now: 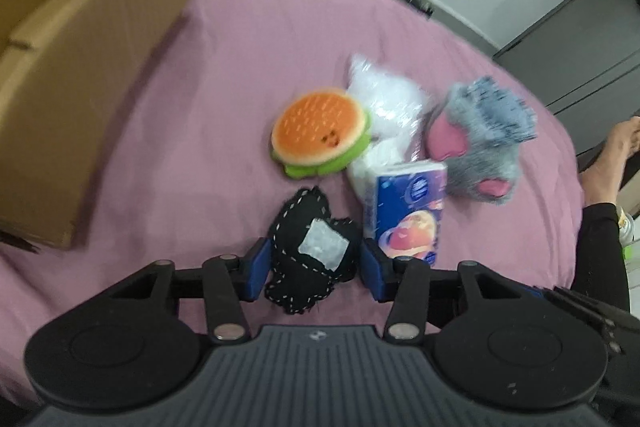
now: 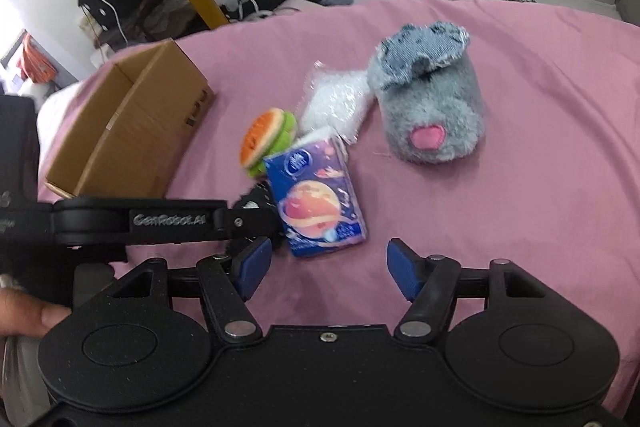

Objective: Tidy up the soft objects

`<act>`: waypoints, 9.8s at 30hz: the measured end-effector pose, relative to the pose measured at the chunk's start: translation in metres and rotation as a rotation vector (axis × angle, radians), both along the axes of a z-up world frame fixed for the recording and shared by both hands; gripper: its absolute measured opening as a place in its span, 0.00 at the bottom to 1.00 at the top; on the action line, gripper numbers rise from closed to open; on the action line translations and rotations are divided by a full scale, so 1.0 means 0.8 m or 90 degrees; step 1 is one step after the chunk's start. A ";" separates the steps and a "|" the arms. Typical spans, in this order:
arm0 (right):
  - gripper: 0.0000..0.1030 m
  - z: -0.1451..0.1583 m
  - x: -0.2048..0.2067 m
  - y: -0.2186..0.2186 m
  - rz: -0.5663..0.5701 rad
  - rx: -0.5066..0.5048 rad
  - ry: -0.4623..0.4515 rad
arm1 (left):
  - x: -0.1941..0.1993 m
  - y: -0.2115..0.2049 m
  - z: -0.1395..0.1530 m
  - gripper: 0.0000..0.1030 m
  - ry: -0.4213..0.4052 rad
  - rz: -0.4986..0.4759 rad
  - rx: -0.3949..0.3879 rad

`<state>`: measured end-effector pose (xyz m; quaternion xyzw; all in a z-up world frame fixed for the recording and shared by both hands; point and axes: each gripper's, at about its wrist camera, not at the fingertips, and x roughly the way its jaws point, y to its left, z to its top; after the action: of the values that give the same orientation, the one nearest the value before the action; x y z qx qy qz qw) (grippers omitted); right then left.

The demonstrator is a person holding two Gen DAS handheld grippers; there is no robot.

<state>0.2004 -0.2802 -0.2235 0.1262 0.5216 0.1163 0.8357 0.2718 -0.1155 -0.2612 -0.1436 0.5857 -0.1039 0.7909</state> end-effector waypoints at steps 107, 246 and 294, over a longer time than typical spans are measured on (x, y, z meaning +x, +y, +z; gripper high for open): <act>0.46 0.101 0.072 0.223 -0.035 0.071 -0.175 | 0.074 0.236 0.147 0.25 -0.196 0.152 0.047; 0.85 0.089 -0.008 -0.062 -0.125 -0.016 -0.237 | -0.031 0.003 0.149 0.93 -0.192 0.102 0.117; 0.36 0.021 0.072 -0.056 -0.134 -0.063 -0.192 | 0.033 -0.011 0.062 0.47 -0.096 0.164 0.119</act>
<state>0.2577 -0.3246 -0.2065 0.1201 0.3796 0.0200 0.9171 0.2985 -0.1242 -0.2114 -0.1349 0.5086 0.0432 0.8493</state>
